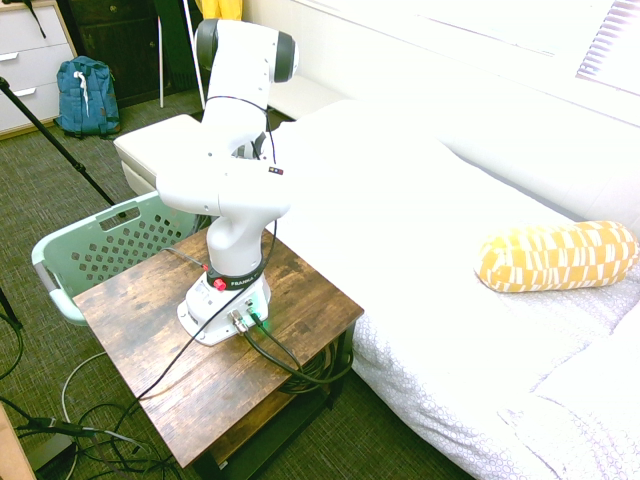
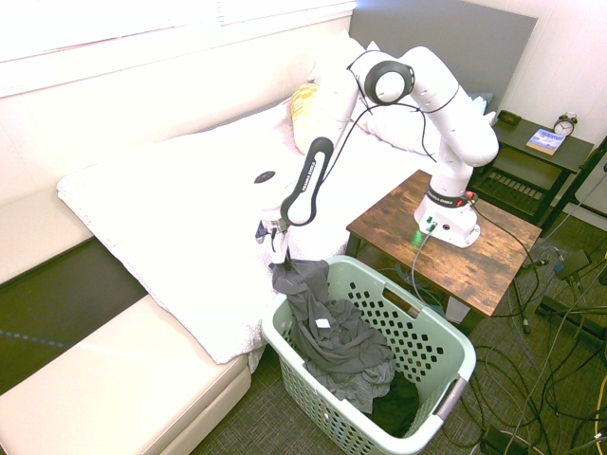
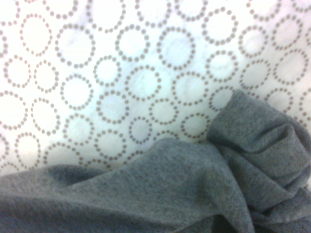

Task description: Put my clothes in the laundry bag

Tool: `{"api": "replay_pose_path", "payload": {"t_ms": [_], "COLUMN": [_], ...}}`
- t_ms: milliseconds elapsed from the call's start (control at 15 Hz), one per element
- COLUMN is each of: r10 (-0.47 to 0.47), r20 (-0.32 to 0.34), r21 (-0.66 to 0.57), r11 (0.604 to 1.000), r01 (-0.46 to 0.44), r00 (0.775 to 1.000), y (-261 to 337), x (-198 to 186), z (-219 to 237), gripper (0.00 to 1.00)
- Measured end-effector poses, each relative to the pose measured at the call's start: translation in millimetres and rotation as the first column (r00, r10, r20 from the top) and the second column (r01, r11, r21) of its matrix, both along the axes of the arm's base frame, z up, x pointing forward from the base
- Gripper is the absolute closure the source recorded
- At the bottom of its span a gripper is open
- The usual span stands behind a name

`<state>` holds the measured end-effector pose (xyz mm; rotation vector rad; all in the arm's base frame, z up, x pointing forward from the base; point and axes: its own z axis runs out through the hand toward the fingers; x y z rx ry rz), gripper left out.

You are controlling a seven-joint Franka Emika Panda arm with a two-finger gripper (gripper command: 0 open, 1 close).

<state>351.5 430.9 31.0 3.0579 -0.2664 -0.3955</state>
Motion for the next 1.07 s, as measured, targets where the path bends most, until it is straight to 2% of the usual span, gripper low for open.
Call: {"api": "replay_pose_path", "payload": {"t_ms": [200, 333, 400, 533, 733, 800, 933, 1067], "r10": [-0.037, -0.047, -0.038, 0.013, 0.099, 0.114, 0.126, 0.119], "r20": [0.049, 0.092, 0.113, 0.174, 0.249, 0.261, 0.263, 0.261], "r21": [-0.004, 0.012, 0.015, 0.01, -0.037, -0.055, -0.079, -0.092], "r11": [0.999, 0.999, 0.999, 1.0, 0.995, 0.993, 0.991, 0.991], "r01": [0.037, 0.047, 0.036, -0.015, -0.092, -0.103, -0.109, -0.098], "r00": [0.998, 0.995, 0.993, 0.985, 0.963, 0.959, 0.956, 0.958], "y": [-10.2, -4.6, 2.6, 17.4, 1.0, -3.8, -5.9, -8.0], "x": [2.0, -25.9, -52.1, -128.8, -252.9, -279.8, -297.3, -292.4], "z": [36.2, 75.3, 93.4, 120.7, 120.3, 117.2, 112.5, 111.0], "gripper": [1.0, 1.0, 1.0, 1.0, 1.0, 0.0, 0.0, 0.0]}}
